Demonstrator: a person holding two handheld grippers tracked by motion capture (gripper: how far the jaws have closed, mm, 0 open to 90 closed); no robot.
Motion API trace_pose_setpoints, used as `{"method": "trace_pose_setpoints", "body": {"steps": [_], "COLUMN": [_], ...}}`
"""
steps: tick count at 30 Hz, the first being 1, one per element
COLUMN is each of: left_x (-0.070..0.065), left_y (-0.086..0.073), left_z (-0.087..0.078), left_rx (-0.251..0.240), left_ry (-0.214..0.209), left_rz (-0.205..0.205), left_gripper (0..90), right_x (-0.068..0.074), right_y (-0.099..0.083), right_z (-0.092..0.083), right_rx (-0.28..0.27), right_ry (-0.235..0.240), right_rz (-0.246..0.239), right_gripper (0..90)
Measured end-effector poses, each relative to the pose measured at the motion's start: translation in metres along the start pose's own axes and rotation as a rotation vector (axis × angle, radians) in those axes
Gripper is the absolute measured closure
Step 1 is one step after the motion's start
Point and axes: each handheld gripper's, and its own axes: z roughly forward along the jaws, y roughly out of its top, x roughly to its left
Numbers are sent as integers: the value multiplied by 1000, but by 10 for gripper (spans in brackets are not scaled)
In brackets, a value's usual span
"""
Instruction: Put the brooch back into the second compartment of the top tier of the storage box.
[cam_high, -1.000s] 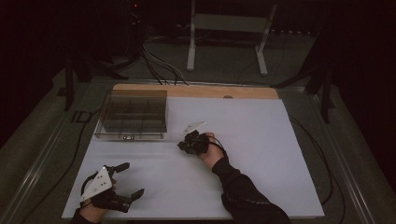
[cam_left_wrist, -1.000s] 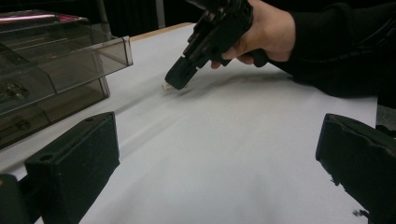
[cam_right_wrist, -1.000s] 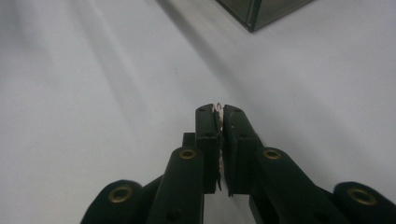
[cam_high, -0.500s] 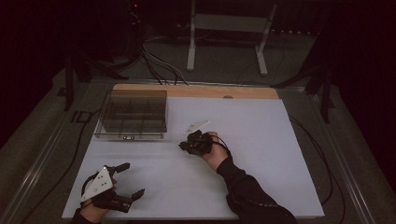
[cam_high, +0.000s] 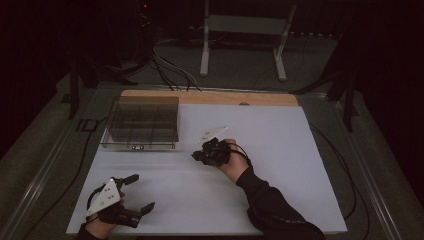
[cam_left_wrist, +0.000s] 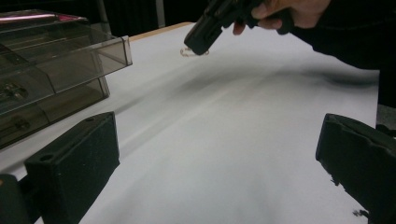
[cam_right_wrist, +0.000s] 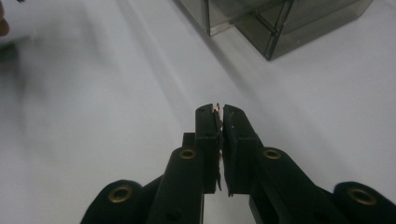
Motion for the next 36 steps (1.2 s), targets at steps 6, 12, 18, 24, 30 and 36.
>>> {"method": "trace_pose_setpoints", "body": {"steps": [6, 12, 18, 24, 30, 36], "left_x": [0, -1, 0, -1, -1, -1], "left_y": [0, 0, 0, 0, 0, 0], "left_z": [0, 0, 1, 0, 1, 0], "left_rx": [1, 0, 2, 4, 6, 4], "left_ry": [0, -2, -1, -1, -4, -2], "left_rz": [1, 3, -1, 2, 6, 10], "left_gripper": [6, 6, 6, 6, 6, 6], "right_x": [0, 1, 3, 8, 12, 16], "right_y": [7, 13, 22, 36, 46, 65], "right_z": [-11, -17, -27, -33, -32, -27], "right_rx": [-7, -9, -6, -45, -50, -59], "right_ry": [1, -5, -16, -9, -3, 10], "right_rz": [-8, -23, -56, -67, -85, -95], "right_gripper": [856, 857, 856, 856, 856, 857]}}
